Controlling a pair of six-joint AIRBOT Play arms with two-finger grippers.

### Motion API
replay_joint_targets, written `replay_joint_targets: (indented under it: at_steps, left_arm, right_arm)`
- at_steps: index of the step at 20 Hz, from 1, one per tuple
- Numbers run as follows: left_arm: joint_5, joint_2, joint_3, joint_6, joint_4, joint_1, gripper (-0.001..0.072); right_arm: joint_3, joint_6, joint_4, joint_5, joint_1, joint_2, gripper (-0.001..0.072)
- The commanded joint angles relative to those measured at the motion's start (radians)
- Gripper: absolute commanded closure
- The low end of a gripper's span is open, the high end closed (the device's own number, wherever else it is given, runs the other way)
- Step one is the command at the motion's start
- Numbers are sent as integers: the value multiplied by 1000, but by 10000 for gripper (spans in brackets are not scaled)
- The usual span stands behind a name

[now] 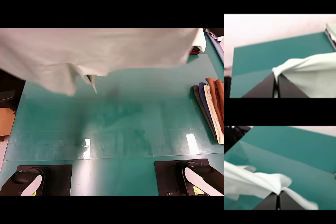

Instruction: Fold the shirts.

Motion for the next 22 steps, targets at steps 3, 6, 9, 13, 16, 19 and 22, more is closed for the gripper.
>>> replay_joint_targets:
  at_steps: [3, 6, 9, 13, 16, 19, 22]
  left_arm:
    - [-27, 52, 8, 3, -2, 1, 684]
    - [-186, -59, -33, 12, -25, 1, 683]
    - [-275, -217, -167, 50, -111, 1, 683]
    - [-90, -452, -399, 124, -237, 1, 683]
    - [79, -632, -423, 149, -231, 2, 683]
    - [257, -692, -424, 142, -229, 2, 683]
    - [342, -694, -402, 137, -224, 4, 660]
  right_arm:
    - [64, 80, -17, 109, -72, 45, 693]
    - [-19, 142, -15, 150, -72, -11, 693]
    - [-156, 150, -16, 203, -58, -134, 693]
    - [-332, 148, -16, 158, -15, -369, 693]
    - [-354, 141, -15, 13, 9, -517, 692]
    - [-353, 141, -8, -135, 11, -573, 692]
    - [-294, 141, -14, -190, -7, -575, 429]
